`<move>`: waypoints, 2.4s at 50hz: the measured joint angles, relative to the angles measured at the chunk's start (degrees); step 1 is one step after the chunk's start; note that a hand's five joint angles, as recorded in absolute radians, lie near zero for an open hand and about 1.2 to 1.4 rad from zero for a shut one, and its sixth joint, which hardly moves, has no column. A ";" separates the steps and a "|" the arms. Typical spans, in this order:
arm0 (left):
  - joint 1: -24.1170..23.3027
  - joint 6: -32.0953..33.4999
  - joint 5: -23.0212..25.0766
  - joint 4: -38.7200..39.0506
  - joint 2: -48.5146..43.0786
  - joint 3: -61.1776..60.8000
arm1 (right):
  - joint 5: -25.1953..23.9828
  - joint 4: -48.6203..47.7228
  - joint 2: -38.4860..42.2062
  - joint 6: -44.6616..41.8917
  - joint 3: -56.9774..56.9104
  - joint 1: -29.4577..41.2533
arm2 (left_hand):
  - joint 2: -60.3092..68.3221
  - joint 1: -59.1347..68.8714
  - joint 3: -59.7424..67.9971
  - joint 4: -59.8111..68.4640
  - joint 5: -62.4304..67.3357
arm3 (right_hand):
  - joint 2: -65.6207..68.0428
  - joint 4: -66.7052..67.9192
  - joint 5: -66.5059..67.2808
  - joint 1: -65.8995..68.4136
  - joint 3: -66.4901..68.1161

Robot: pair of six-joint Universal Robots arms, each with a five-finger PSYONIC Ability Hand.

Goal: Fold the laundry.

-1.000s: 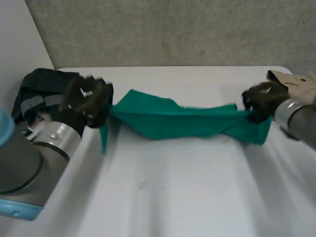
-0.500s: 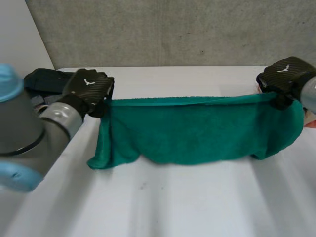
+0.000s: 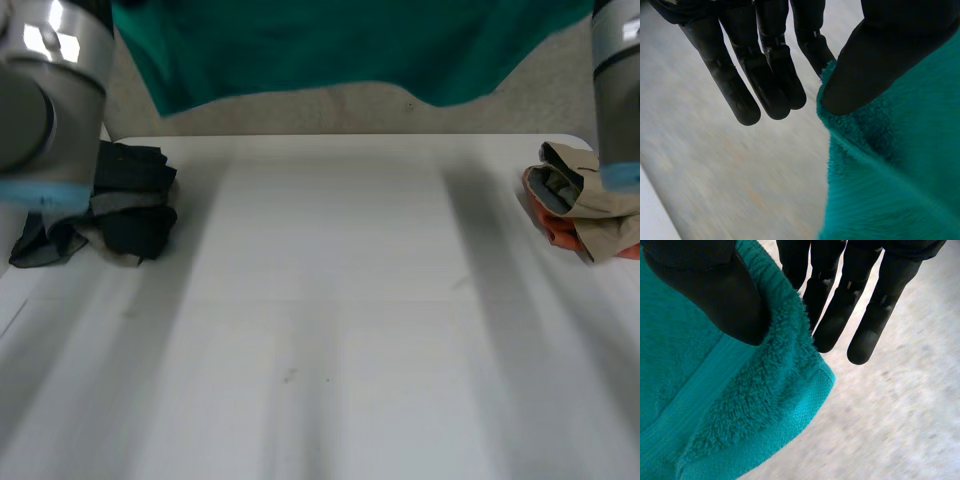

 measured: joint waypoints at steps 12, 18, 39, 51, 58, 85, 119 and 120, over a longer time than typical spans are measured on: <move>0.24 1.30 0.06 -4.30 0.90 -24.65 | -5.49 13.48 1.54 -0.21 13.41 -0.55 | 0.00 0.00 0.00 0.01 0.00 | 0.00 0.00 0.40 0.00 0.00; 1.22 1.52 0.67 -3.20 -2.87 -32.39 | -7.31 16.64 3.50 -0.34 23.94 -0.86 | 0.00 0.00 0.00 0.01 0.00 | 0.00 0.00 0.40 0.00 0.00; 10.02 -6.46 9.54 -6.10 -9.98 -34.53 | -7.08 17.03 3.87 -0.10 29.56 -4.95 | -40.61 -37.57 -40.01 -41.50 -41.07 | 0.00 0.00 0.41 0.00 0.00; 7.16 -17.97 9.35 -10.48 -5.62 -36.26 | -6.88 16.79 4.11 -0.19 29.41 -5.37 | -40.77 -37.59 -40.01 -41.66 -41.45 | 0.00 0.00 0.41 0.00 0.00; 2.47 -17.72 6.54 -8.49 -7.05 -34.59 | -6.61 16.96 3.98 -0.20 29.38 -5.35 | -40.77 -37.59 -40.01 -41.69 -41.46 | 0.00 0.00 0.41 0.00 0.00; 0.31 -7.03 -9.28 -4.77 -16.57 -29.31 | -6.23 17.31 3.39 -0.58 29.29 -6.84 | -4.63 -0.21 -4.70 -4.83 -5.00 | 0.00 0.00 0.41 0.00 0.00; 2.81 23.69 -7.37 -24.12 14.09 -46.59 | -7.34 50.35 -8.54 -30.56 32.87 -14.47 | -0.05 0.28 -0.09 -0.21 -2.08 | 0.00 0.00 0.41 0.00 0.06; 2.77 23.69 -7.34 -22.16 12.52 -45.57 | -7.28 49.12 -7.42 -29.69 32.34 -14.41 | -0.05 0.28 -0.09 -0.21 -2.08 | 0.00 0.00 0.41 0.00 0.06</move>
